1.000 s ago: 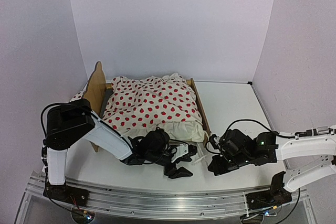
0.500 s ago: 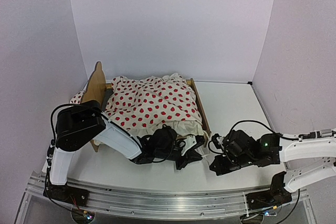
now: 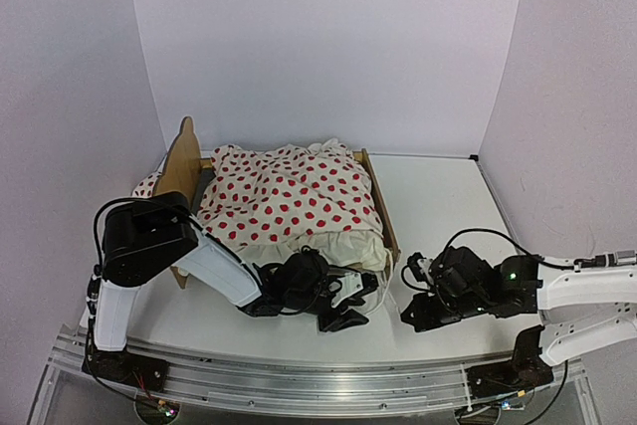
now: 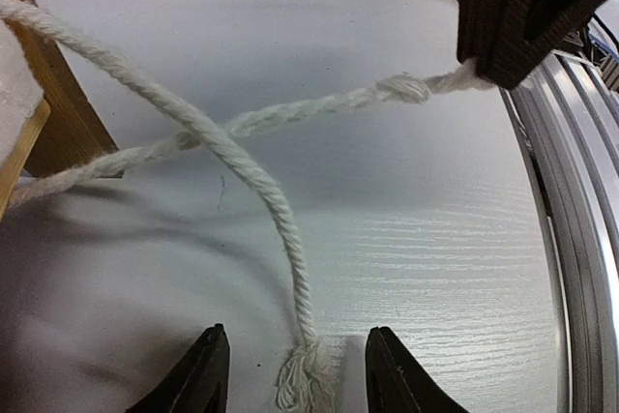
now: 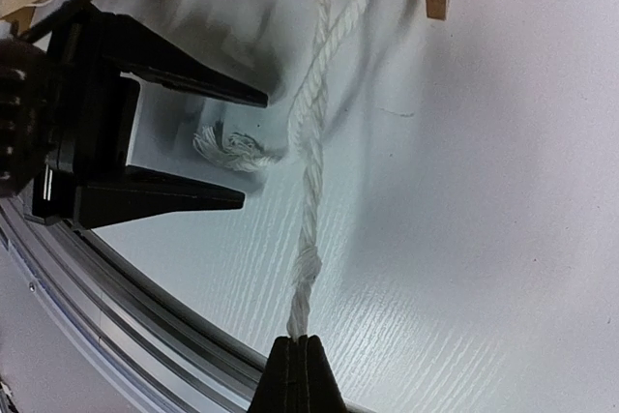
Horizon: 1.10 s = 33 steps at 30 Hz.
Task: Set up the pet bed
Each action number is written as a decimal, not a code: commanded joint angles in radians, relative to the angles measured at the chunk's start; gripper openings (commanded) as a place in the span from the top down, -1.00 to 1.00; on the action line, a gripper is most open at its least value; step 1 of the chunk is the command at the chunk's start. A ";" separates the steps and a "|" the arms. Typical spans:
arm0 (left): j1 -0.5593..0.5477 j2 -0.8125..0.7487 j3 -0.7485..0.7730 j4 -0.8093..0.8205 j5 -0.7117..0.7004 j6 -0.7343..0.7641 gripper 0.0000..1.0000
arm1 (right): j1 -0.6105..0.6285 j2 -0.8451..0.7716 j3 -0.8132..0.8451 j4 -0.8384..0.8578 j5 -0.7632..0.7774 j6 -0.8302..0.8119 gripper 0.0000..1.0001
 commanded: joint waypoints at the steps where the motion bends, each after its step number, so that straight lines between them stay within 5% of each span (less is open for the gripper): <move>1: -0.005 -0.122 -0.018 0.027 -0.055 0.134 -0.03 | 0.002 0.036 0.061 -0.024 -0.075 -0.024 1.00; 8: -0.020 -0.228 -0.132 0.190 -0.034 0.395 -0.27 | 0.001 0.054 0.091 -0.022 -0.068 0.009 1.00; 17: -0.041 -0.080 -0.050 0.352 0.022 0.580 -0.31 | -0.001 0.126 0.205 -0.019 -0.084 0.031 1.00; 27: -0.040 -0.060 -0.019 0.349 -0.049 0.542 0.31 | -0.005 0.142 0.227 -0.009 -0.122 0.017 1.00; 33: -0.040 -0.062 -0.017 0.393 -0.090 0.508 0.95 | -0.016 0.142 0.231 -0.005 -0.116 0.010 1.00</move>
